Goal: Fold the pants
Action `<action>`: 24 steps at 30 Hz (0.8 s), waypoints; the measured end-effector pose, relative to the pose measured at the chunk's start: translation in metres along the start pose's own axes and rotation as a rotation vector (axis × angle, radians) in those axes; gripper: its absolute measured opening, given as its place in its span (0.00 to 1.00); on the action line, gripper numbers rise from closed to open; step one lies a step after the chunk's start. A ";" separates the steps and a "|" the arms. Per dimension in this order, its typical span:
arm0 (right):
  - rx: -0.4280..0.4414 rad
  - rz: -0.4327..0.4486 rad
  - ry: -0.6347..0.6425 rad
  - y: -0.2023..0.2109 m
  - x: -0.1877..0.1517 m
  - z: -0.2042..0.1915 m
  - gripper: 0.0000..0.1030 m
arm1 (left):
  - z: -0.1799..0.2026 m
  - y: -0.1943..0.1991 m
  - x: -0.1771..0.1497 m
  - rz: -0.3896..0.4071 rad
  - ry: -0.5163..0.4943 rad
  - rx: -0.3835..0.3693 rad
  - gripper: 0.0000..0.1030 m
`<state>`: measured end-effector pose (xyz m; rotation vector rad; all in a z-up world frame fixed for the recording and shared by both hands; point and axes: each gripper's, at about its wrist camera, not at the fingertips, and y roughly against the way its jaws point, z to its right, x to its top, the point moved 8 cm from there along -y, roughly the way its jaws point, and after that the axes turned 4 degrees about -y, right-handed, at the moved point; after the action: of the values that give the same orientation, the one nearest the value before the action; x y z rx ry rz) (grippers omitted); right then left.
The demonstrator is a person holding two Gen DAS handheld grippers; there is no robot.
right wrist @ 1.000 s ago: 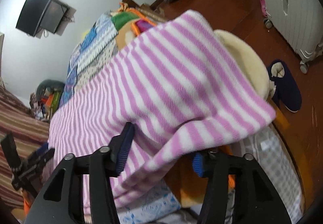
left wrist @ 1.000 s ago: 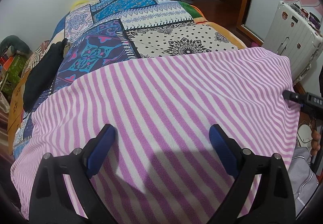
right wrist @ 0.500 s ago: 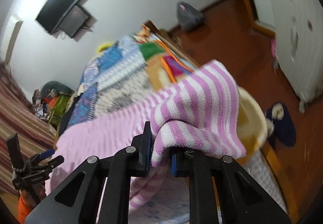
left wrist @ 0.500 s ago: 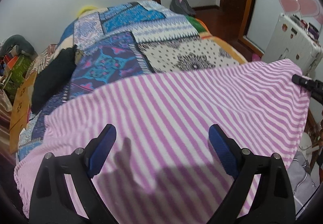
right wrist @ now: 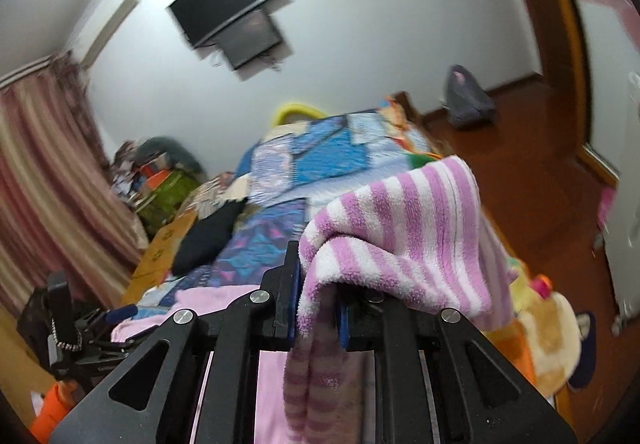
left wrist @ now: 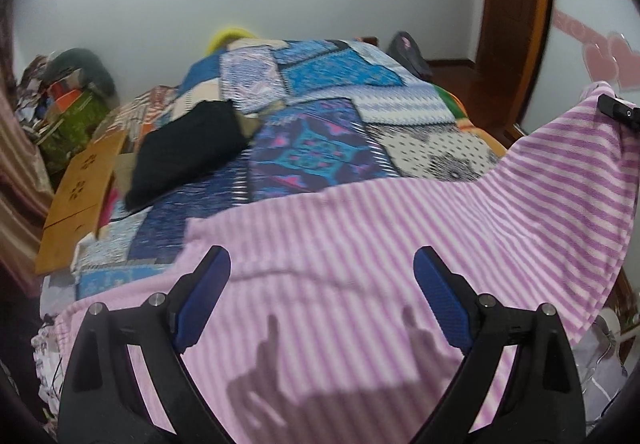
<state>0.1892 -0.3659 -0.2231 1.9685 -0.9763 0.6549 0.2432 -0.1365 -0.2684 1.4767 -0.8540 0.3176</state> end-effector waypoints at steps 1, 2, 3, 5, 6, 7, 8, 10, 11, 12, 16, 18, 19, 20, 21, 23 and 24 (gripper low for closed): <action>0.016 -0.010 0.029 -0.005 -0.002 -0.016 0.13 | -0.010 0.004 -0.002 0.008 0.016 0.008 0.92; 0.028 -0.020 0.049 -0.011 -0.004 -0.027 0.13 | -0.018 0.008 -0.004 0.014 0.027 0.013 0.92; 0.043 -0.032 0.072 -0.016 -0.007 -0.039 0.13 | -0.029 0.012 -0.007 0.021 0.043 0.020 0.92; 0.075 -0.069 0.118 -0.028 -0.017 -0.067 0.13 | -0.047 0.018 -0.013 0.032 0.070 0.035 0.92; 0.093 -0.089 0.142 -0.034 -0.023 -0.080 0.13 | -0.054 0.021 -0.016 0.036 0.080 0.041 0.92; 0.112 -0.113 0.169 -0.042 -0.033 -0.096 0.13 | -0.061 0.022 -0.019 0.038 0.090 0.046 0.92; 0.127 -0.136 0.191 -0.048 -0.041 -0.108 0.13 | -0.068 0.024 -0.023 0.040 0.102 0.049 0.92; 0.157 -0.198 0.242 -0.063 -0.066 -0.133 0.13 | -0.081 0.027 -0.031 0.038 0.126 0.050 0.92; 0.169 -0.229 0.265 -0.070 -0.079 -0.143 0.13 | -0.088 0.028 -0.037 0.036 0.137 0.053 0.92; 0.178 -0.262 0.288 -0.078 -0.093 -0.152 0.13 | -0.092 0.029 -0.040 0.035 0.144 0.055 0.92; 0.186 -0.431 0.384 -0.114 -0.162 -0.170 0.13 | -0.109 0.031 -0.056 0.027 0.175 0.063 0.92; 0.178 -0.500 0.407 -0.124 -0.187 -0.170 0.13 | -0.117 0.032 -0.063 0.025 0.192 0.067 0.92; 0.168 -0.525 0.424 -0.131 -0.199 -0.172 0.13 | -0.120 0.032 -0.066 0.022 0.198 0.068 0.92; 0.159 -0.528 0.441 -0.130 -0.205 -0.170 0.17 | -0.123 0.032 -0.069 0.018 0.207 0.067 0.92; 0.151 -0.521 0.466 -0.130 -0.207 -0.171 0.17 | -0.125 0.032 -0.071 0.015 0.212 0.066 0.92; 0.136 -0.511 0.529 -0.123 -0.208 -0.176 0.25 | -0.127 0.030 -0.073 0.005 0.216 0.061 0.92; 0.142 -0.519 0.538 -0.121 -0.207 -0.176 0.32 | -0.127 0.030 -0.073 0.005 0.215 0.062 0.92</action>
<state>0.1568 -0.0916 -0.3347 1.9020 -0.0871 0.8960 0.2122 0.0098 -0.2792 1.4671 -0.6802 0.5014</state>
